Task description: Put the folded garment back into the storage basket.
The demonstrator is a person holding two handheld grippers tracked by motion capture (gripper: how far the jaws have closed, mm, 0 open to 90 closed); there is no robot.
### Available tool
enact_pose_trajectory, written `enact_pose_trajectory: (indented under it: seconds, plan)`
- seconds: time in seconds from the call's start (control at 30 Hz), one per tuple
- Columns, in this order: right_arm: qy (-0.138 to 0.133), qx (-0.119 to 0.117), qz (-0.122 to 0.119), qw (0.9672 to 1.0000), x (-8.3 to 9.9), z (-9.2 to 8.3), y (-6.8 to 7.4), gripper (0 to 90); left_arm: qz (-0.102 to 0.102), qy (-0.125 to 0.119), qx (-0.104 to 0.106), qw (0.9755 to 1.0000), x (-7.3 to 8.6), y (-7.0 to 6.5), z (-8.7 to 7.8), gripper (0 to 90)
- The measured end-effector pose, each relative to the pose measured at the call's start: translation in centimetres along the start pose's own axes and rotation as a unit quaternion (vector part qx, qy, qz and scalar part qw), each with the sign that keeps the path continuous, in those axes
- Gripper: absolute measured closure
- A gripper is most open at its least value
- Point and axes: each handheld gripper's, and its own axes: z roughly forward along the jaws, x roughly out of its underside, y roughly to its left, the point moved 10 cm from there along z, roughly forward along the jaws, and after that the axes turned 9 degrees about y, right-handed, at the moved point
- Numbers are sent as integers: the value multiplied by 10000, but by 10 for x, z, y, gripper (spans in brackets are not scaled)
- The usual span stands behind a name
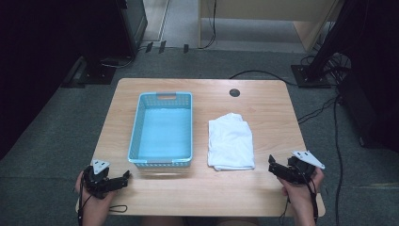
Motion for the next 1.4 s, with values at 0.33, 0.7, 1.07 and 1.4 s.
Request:
enact_pose_trajectory:
  seconds: [0.33,0.7,1.07,1.4]
  plan:
    - [-94,-187,-73,9998,-11,2,29,28,1,-1,1,10000,0,0,0,0]
    - [-28,-383,-184,9991,-13,12,60,27,77,-1,56,10000,0,-3,0,0]
    - [6,-465,-230,9987,-17,22,82,27,78,-2,56,10000,0,-3,0,0]
    - [139,-475,-251,9985,-16,35,95,25,76,6,51,10000,-1,-3,0,0]
